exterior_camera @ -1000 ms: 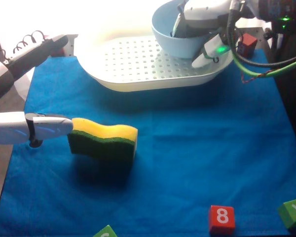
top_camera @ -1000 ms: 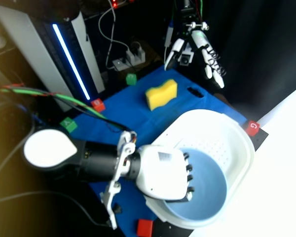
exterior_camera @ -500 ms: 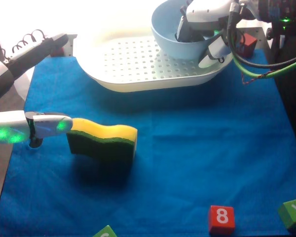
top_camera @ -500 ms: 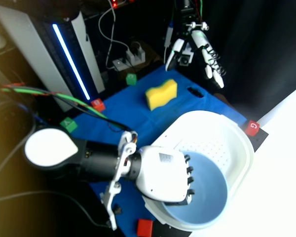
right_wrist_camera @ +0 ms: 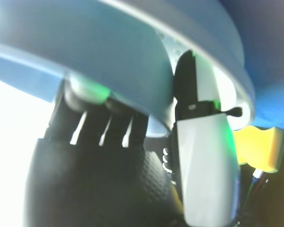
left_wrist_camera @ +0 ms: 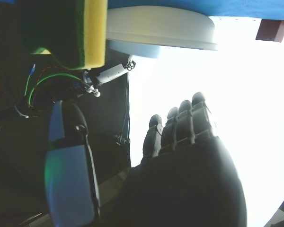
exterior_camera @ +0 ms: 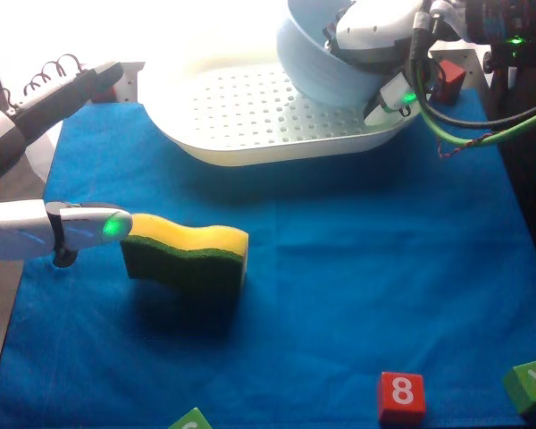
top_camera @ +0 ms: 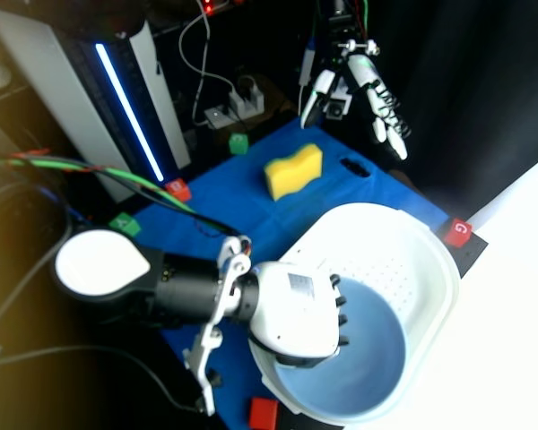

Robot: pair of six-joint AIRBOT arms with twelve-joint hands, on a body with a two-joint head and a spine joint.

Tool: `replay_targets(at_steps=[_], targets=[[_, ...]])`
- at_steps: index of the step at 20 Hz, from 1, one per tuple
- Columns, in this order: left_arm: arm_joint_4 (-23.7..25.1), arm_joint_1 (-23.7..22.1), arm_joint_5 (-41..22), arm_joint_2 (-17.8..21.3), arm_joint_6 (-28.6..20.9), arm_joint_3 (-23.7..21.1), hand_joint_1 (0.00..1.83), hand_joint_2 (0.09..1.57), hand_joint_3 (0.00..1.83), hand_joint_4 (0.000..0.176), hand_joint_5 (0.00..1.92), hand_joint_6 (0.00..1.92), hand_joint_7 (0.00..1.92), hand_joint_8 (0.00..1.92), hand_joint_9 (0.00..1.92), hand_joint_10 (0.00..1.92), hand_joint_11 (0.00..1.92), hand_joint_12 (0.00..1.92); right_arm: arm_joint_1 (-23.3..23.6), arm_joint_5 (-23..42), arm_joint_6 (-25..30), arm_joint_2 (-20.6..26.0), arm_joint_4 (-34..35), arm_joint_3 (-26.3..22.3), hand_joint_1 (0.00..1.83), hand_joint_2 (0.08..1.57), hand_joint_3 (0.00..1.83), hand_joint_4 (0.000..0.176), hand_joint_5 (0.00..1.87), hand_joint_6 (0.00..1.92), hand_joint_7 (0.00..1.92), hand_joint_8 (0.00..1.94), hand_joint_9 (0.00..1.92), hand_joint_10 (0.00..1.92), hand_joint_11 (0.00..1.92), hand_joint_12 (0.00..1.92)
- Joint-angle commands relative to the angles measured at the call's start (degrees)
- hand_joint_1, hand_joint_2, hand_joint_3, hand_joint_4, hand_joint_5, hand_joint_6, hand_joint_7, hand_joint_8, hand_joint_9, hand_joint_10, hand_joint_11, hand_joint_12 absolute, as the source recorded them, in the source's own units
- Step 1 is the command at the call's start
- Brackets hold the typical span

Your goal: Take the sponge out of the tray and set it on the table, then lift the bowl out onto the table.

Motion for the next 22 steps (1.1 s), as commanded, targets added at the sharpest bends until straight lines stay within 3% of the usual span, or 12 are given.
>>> replay_targets(at_steps=[1,3,4,6,11,13,17,18,19,21,22], targets=[[-0.89,-0.19,-7.40,-0.46,-0.74,0.28,0.81,0.93,0.00,0.065,0.05,0.00,0.00,0.00,0.00,0.00,0.02,0.00,1.17,0.33,-0.07,0.00,2.37,-0.01,1.50,1.16,0.00,0.176,1.06,1.92,1.27,1.94,1.38,1.92,1.43,1.92],[-0.94,-0.10,-7.43,-0.47,-0.76,0.29,0.79,0.93,0.00,0.079,0.05,0.00,0.00,0.00,0.00,0.00,0.01,0.00,1.57,0.91,-0.07,0.01,2.37,-0.01,1.52,1.14,0.00,0.176,1.08,1.92,1.30,1.94,1.38,1.92,1.40,1.92],[-0.97,-0.03,-7.48,-0.47,-0.78,0.29,0.78,0.93,0.00,0.067,0.05,0.00,0.00,0.00,0.00,0.00,0.02,0.00,2.08,1.51,-0.07,0.01,2.38,-0.06,1.48,1.15,0.00,0.176,1.08,1.92,1.30,1.94,1.38,1.92,1.41,1.92],[-1.02,0.05,-7.58,-0.48,-0.82,0.29,0.77,0.94,0.00,0.082,0.04,0.00,0.00,0.00,0.00,0.00,0.03,0.01,4.08,2.28,-0.12,0.05,2.35,-1.50,1.46,1.16,0.00,0.175,1.11,1.92,1.30,1.94,1.38,1.92,1.37,1.92],[-1.19,0.23,-7.82,-0.67,-0.88,0.28,0.77,0.94,0.00,0.068,0.04,0.00,0.00,0.00,0.00,0.00,0.04,0.01,5.57,2.64,-2.15,2.61,3.98,-5.49,1.51,1.13,0.00,0.171,1.01,1.92,1.26,1.94,1.38,1.92,1.42,1.92],[-1.19,0.25,-7.85,-0.70,-0.94,0.26,0.77,0.94,0.00,0.092,0.05,0.00,0.00,0.00,0.00,0.00,0.03,0.00,5.72,3.23,-5.19,5.34,6.90,-9.10,1.59,1.07,0.00,0.163,1.04,1.92,1.31,1.94,1.44,1.92,1.51,1.92],[-1.50,0.57,-8.46,-0.65,-1.14,0.04,0.76,0.94,0.00,0.104,0.04,0.00,0.00,0.00,0.00,0.00,0.03,0.01,5.75,8.03,-9.43,12.22,11.81,-17.21,1.60,1.10,0.00,0.169,1.04,1.92,1.36,1.94,1.54,1.92,1.65,1.92],[-1.65,0.78,-8.68,-0.59,-1.15,-0.10,0.78,0.93,0.00,0.125,0.04,0.00,0.01,0.01,0.00,0.00,0.05,0.01,5.75,9.40,-9.64,14.05,12.20,-19.24,1.48,1.17,0.02,0.174,1.10,1.92,1.39,1.94,1.51,1.92,1.61,1.92],[-1.87,1.06,-8.98,-0.49,-1.18,-0.27,0.78,0.92,0.00,0.136,0.03,0.00,0.01,0.00,0.00,0.00,0.04,0.01,5.74,10.58,-10.01,15.80,12.20,-21.46,1.55,1.14,0.01,0.171,1.09,1.92,1.39,1.94,1.54,1.92,1.61,1.92],[-2.21,1.51,-9.42,-0.36,-1.18,-0.50,0.77,0.91,0.00,0.135,0.03,0.00,0.01,0.00,0.00,0.00,0.04,0.01,5.73,11.69,-11.35,19.45,12.04,-26.02,1.51,1.17,0.03,0.170,1.12,1.92,1.44,1.94,1.60,1.92,1.68,1.92],[-2.28,1.57,-9.52,-0.34,-1.18,-0.57,0.75,0.92,0.00,0.127,0.03,0.00,0.00,0.00,0.00,0.00,0.03,0.00,5.72,11.99,-11.45,20.85,11.38,-27.76,1.50,1.15,0.02,0.168,1.14,1.92,1.45,1.94,1.62,1.92,1.70,1.92]])
